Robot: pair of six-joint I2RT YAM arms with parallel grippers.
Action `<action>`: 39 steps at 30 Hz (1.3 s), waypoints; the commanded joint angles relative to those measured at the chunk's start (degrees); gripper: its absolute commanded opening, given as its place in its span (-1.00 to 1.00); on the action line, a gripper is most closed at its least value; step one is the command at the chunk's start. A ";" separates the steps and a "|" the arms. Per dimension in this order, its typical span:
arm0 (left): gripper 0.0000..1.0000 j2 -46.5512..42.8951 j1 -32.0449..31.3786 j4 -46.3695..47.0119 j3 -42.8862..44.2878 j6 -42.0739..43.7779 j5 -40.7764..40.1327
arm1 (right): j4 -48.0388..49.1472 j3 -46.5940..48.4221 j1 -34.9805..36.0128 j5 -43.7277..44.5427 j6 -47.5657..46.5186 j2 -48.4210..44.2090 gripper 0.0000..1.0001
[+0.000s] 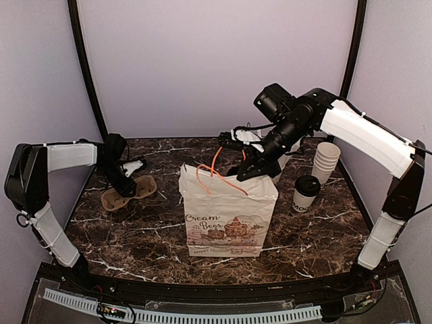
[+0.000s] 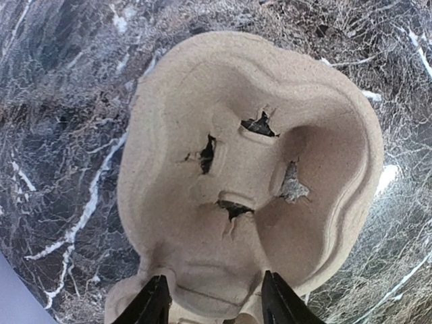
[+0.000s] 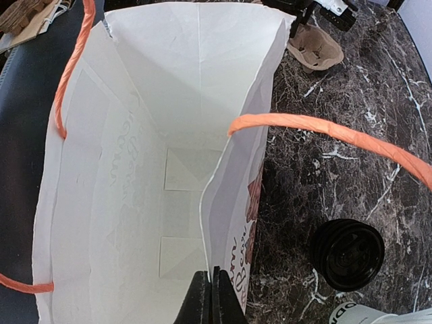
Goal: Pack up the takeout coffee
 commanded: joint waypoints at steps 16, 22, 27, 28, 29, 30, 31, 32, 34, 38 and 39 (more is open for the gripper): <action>-0.38 -1.64 -0.06 -1.37 4.93 -6.95 7.77 | -2.58 0.28 0.74 0.34 -0.32 1.50 -1.00; -0.39 -6.43 -1.71 -0.12 5.83 -10.96 8.19 | -2.89 0.92 0.87 0.88 -0.28 1.81 -1.00; -0.38 -12.82 -4.97 1.29 7.15 -13.18 11.88 | -2.32 0.78 0.91 2.03 0.33 0.37 -1.00; -0.38 -15.28 -5.89 1.97 7.05 -13.08 12.53 | -2.14 0.73 0.92 2.07 0.44 0.02 -1.00; -0.38 -16.55 -8.25 3.78 6.96 -12.88 13.57 | -2.08 0.60 0.91 2.01 0.59 -0.26 -1.00; -0.38 -19.09 -9.38 4.79 6.76 -12.98 14.03 | -2.01 0.55 0.90 1.81 0.75 -0.36 -1.00; -0.38 -20.17 -11.54 6.88 6.73 -13.47 15.59 | -2.10 0.59 0.91 1.41 0.81 -0.42 -1.00; -0.38 -22.17 -13.03 8.50 7.08 -13.98 16.54 | -2.16 0.62 0.92 1.09 0.90 -0.35 -1.00; -0.39 -24.71 -14.43 10.94 8.03 -16.02 19.84 | -2.30 0.83 0.92 0.61 1.06 -0.22 -1.00; -0.40 -29.49 -16.07 18.81 8.39 -21.63 26.56 | -1.96 1.32 0.93 0.79 1.34 -0.95 -0.84; -0.40 -30.96 -16.27 20.49 8.04 -23.74 28.81 | -1.58 1.26 0.92 1.07 1.54 -1.44 -0.78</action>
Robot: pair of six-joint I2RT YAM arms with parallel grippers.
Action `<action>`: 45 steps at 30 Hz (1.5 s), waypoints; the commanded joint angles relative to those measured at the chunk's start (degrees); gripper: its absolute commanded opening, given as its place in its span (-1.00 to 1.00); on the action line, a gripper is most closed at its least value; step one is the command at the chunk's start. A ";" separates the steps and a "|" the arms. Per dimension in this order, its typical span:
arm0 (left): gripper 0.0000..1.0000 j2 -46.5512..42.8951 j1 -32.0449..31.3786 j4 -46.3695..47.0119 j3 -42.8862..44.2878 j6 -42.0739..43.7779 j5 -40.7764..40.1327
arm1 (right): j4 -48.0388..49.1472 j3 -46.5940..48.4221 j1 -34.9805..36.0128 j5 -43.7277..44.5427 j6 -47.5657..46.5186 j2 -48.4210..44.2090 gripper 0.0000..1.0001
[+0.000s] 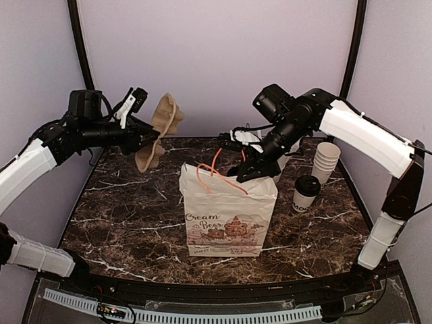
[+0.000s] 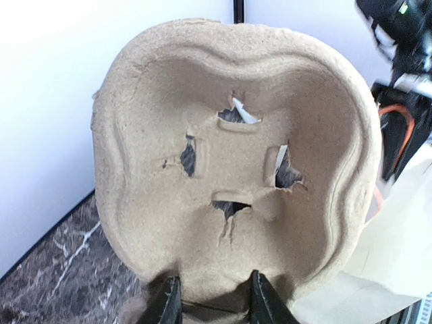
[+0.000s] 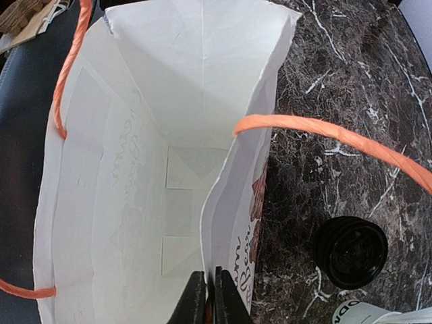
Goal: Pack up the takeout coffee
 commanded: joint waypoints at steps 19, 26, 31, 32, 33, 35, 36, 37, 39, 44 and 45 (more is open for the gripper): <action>-0.42 -1.50 -13.94 28.95 4.24 -17.85 20.47 | -2.79 6.49 -2.18 -0.83 2.02 -8.37 0.26; -0.43 -1.01 -20.88 22.87 4.51 -15.79 19.40 | -3.68 2.68 -15.32 -7.08 -2.56 -15.95 0.33; -0.44 -1.58 -22.67 21.28 2.04 -15.92 18.81 | -1.40 -1.65 -17.86 -7.56 -1.31 -18.78 0.35; -0.45 -1.69 -22.77 21.39 1.53 -15.91 18.41 | -1.41 -1.97 -17.93 -7.56 -1.13 -18.53 0.35; -0.45 -1.76 -22.84 21.37 0.71 -15.84 18.12 | -1.50 -2.15 -18.04 -7.57 -1.01 -18.21 0.35; -0.46 -1.81 -22.88 21.10 -0.06 -15.37 17.42 | -1.45 -2.64 -18.28 -7.48 -0.83 -17.62 0.35; -0.46 -1.77 -22.81 21.18 -0.31 -15.36 17.33 | -1.41 -3.02 -18.25 -7.67 -0.81 -17.36 0.35; -0.46 -1.71 -22.84 21.58 -0.63 -15.52 17.54 | -1.33 -3.30 -18.24 -7.99 -0.82 -17.03 0.35; -0.47 -1.21 -22.85 21.97 -0.76 -16.47 18.82 | -1.35 -3.61 -18.24 -9.04 -0.97 -16.56 0.35; -0.48 0.85 -22.90 25.50 -1.84 -19.54 20.92 | -1.66 -4.72 -18.16 -11.29 -1.60 -15.29 0.36; -0.48 1.23 -22.91 25.72 -1.86 -19.72 21.05 | -1.72 -4.81 -18.17 -11.67 -1.73 -15.12 0.36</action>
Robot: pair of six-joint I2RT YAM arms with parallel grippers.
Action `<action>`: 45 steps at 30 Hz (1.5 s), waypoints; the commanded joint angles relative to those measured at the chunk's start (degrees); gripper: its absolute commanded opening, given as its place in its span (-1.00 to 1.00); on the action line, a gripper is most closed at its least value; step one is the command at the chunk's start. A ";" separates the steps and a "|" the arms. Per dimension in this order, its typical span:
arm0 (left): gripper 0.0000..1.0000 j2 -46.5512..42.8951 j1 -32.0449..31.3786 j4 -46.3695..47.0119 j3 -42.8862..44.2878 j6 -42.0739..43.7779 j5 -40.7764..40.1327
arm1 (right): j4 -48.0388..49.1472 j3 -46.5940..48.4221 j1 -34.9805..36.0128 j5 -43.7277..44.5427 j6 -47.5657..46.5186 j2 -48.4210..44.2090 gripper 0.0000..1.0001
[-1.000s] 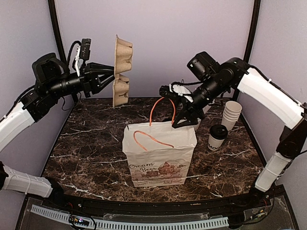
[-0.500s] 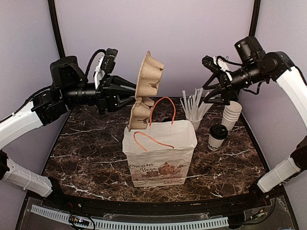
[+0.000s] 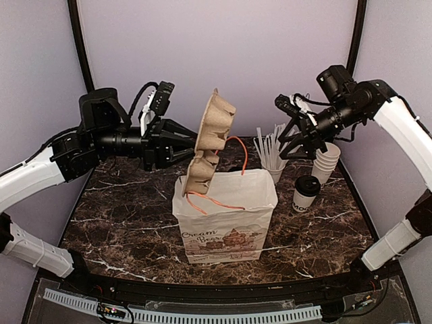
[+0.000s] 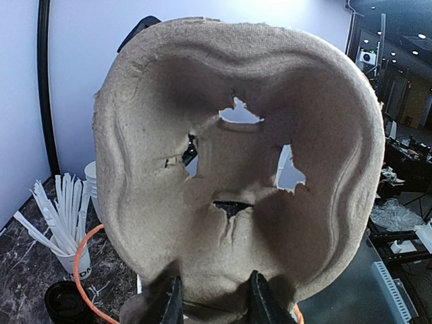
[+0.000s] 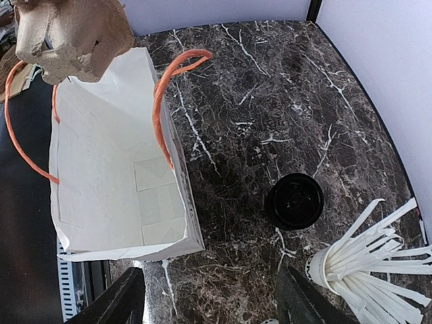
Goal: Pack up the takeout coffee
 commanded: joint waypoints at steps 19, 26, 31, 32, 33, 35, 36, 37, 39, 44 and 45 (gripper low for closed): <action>-0.52 10.91 -5.31 -25.35 11.71 8.50 -8.59 | 1.77 -2.86 -0.11 -3.66 -0.59 0.74 0.37; -0.53 13.80 -7.88 -29.63 16.31 5.31 -17.13 | -0.44 -1.49 -0.08 -6.13 -2.00 1.13 0.35; -0.53 11.59 -7.94 -25.48 14.97 2.95 -18.91 | -5.95 1.23 2.31 -11.47 -5.00 -1.65 0.34; -0.53 11.59 -7.94 -25.45 15.06 2.93 -18.92 | -5.98 0.83 3.80 -10.80 -4.97 -2.73 0.34; -0.53 11.74 -7.96 -25.63 15.46 2.85 -19.04 | -5.72 0.19 5.53 -9.61 -4.40 -4.04 0.34; -0.53 12.18 -7.94 -26.54 16.21 2.39 -19.45 | -4.51 -1.77 8.08 -7.73 -3.35 -6.22 0.31; -0.53 12.41 -7.94 -26.91 16.51 2.27 -19.72 | -4.01 -2.79 8.93 -7.86 -3.20 -7.07 0.31; -0.53 12.80 -7.94 -27.89 17.12 2.04 -20.41 | -3.79 -3.77 9.83 -8.48 -3.14 -7.63 0.28; -0.53 13.69 -7.98 -29.41 18.13 1.51 -21.92 | -3.46 -5.64 12.24 -9.80 -3.22 -8.12 0.25; -0.53 15.70 -7.91 -32.47 21.12 -0.39 -24.05 | 0.97 -9.70 17.41 -7.81 -1.71 -9.50 0.24; -0.53 15.80 -7.92 -32.55 21.45 -0.89 -24.09 | 3.22 -10.53 18.69 -5.77 -0.10 -9.81 0.24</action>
